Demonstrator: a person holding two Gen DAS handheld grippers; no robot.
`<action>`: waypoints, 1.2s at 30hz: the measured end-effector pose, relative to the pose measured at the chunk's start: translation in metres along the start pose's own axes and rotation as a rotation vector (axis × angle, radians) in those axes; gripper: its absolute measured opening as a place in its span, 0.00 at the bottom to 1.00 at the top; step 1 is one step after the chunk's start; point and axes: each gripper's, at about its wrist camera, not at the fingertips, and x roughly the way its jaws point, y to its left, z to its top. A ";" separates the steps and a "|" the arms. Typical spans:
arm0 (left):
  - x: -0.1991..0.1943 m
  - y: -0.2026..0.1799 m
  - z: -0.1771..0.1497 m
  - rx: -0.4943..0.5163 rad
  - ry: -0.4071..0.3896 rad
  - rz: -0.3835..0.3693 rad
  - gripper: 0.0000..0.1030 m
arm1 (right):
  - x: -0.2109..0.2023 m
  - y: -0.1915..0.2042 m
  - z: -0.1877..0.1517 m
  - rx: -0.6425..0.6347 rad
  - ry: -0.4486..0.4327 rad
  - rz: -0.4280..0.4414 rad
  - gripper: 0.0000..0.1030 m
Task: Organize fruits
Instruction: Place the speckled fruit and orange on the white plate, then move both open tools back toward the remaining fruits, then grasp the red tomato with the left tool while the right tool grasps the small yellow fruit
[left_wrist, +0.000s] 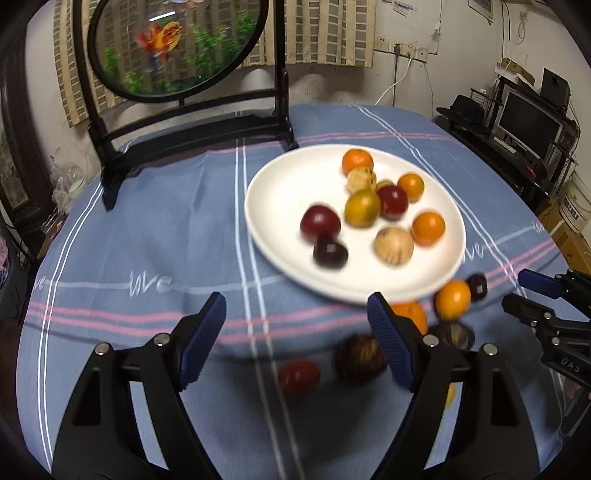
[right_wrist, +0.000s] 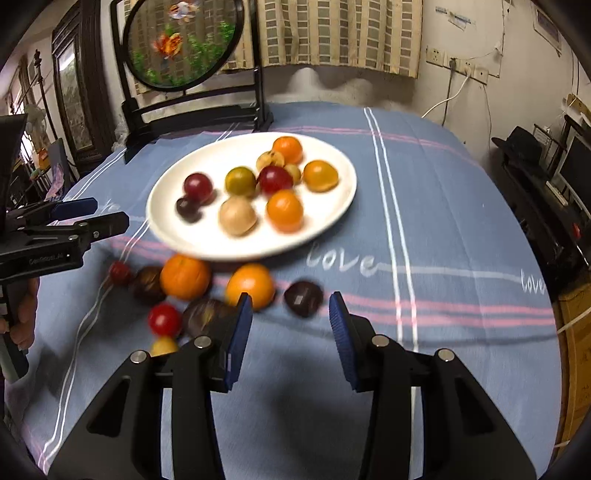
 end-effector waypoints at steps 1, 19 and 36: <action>-0.004 0.001 -0.007 0.000 0.003 0.002 0.78 | -0.003 0.004 -0.005 -0.005 0.005 0.006 0.42; -0.018 0.023 -0.070 -0.012 0.044 -0.004 0.80 | 0.029 0.092 -0.033 -0.107 0.123 0.065 0.42; 0.024 0.001 -0.054 0.051 0.104 -0.030 0.51 | 0.001 0.059 -0.041 -0.054 0.034 0.059 0.26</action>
